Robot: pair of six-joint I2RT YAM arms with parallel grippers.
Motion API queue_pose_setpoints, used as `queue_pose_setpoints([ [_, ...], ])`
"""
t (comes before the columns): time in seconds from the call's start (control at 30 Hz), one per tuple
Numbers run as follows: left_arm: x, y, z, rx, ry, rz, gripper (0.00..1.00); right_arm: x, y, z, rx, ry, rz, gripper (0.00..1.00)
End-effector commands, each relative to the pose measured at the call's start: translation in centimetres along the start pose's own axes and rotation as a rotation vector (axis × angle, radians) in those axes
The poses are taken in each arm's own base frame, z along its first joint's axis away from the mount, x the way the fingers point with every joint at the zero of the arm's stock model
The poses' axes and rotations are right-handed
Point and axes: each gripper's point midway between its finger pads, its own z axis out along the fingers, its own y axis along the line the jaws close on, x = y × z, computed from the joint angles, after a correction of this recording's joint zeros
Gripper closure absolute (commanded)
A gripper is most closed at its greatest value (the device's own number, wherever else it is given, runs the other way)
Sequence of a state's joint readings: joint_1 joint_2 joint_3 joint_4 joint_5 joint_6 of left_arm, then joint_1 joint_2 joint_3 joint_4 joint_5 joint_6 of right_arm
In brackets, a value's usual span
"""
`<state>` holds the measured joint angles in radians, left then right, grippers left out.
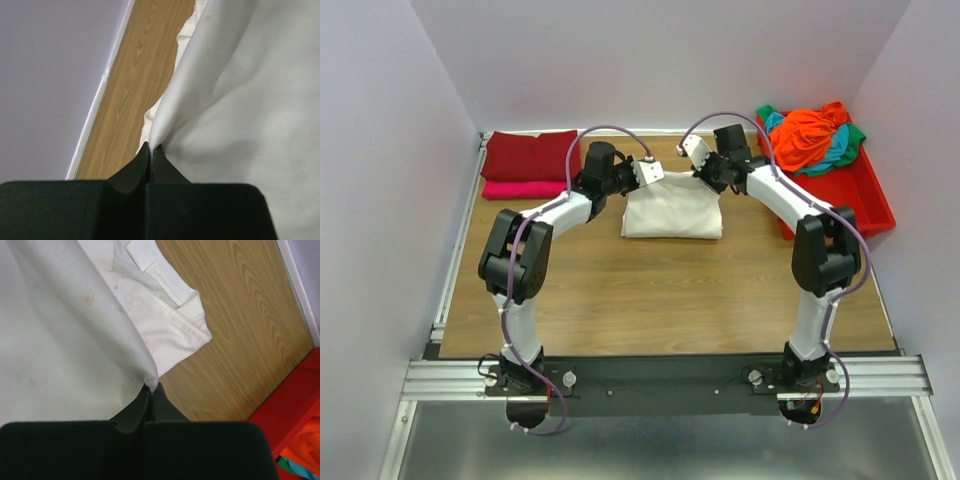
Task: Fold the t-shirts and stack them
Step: Fold the tshirt
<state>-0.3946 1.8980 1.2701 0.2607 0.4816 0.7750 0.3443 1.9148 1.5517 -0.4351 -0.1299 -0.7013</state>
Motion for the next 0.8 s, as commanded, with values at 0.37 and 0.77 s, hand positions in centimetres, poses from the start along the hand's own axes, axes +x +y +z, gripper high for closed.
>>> queue_pose_setpoints([
  [0.37, 3.8, 4.6, 2.8, -0.113, 0.149, -0.079, 1.00, 0.7, -4.3, 5.6, 0.120, 0.034, 0.081, 0.97],
  [0.77, 4.2, 7.6, 4.5, -0.212, 0.190, -0.246, 0.59, 1.6, -6.3, 7.1, 0.224, 0.077, 0.132, 0.64],
])
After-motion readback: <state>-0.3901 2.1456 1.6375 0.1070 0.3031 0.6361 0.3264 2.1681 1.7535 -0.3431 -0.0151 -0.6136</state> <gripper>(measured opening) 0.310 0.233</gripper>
